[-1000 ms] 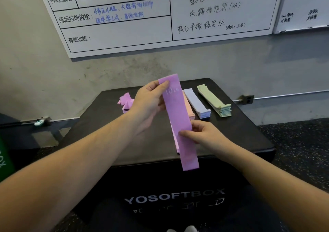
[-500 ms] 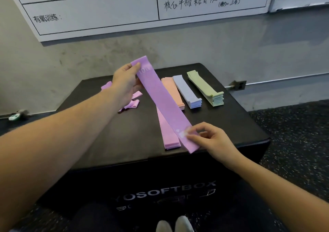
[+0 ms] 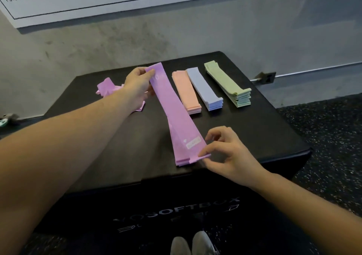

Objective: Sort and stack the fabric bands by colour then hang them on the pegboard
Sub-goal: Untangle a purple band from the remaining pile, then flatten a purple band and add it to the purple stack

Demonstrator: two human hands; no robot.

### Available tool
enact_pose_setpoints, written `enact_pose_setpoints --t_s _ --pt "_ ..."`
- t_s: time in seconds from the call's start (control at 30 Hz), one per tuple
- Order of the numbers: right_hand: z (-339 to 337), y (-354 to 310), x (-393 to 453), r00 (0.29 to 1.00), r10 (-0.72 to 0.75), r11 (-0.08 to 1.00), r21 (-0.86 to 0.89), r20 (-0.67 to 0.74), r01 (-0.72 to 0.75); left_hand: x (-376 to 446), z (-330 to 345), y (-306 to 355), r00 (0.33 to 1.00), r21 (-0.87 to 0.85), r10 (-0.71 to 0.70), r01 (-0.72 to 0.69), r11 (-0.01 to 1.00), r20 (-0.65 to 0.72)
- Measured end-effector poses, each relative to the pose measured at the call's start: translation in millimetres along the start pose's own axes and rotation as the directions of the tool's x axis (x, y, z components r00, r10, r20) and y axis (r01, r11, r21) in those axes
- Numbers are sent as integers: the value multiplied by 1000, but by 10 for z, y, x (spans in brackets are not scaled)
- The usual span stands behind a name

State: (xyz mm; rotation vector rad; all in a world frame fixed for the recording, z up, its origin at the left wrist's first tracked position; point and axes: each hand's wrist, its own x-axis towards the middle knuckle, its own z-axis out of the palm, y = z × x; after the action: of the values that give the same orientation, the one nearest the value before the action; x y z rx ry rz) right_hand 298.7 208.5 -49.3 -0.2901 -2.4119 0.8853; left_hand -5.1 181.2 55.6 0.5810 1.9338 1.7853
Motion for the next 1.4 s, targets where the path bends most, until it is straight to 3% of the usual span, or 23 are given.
enact_pose_setpoints --t_s 0.2,0.4,0.63,0.93,1.17,1.3,1.4 --pt "122 160 241 974 -188 971 -123 127 203 247 119 -172 998 165 -64 60 984 17" --pt "240 288 498 960 -166 972 -127 226 198 539 248 -410 999 227 -38 31 973 25" --pt "310 380 550 913 -125 965 -167 388 204 757 367 -822 989 315 -139 119 942 43" --pt "309 351 537 918 -109 978 -126 382 168 815 383 -948 997 415 -80 68 907 12" --pt "302 343 589 981 45 996 71 186 -59 571 36 -932 994 500 87 -110 859 70" --pt "340 282 742 975 117 987 89 189 -136 330 -433 -1056 965 540 217 -264 799 150" --pt "399 159 953 962 128 988 57 242 -146 192 -854 -1216 944 647 274 -325 690 183"
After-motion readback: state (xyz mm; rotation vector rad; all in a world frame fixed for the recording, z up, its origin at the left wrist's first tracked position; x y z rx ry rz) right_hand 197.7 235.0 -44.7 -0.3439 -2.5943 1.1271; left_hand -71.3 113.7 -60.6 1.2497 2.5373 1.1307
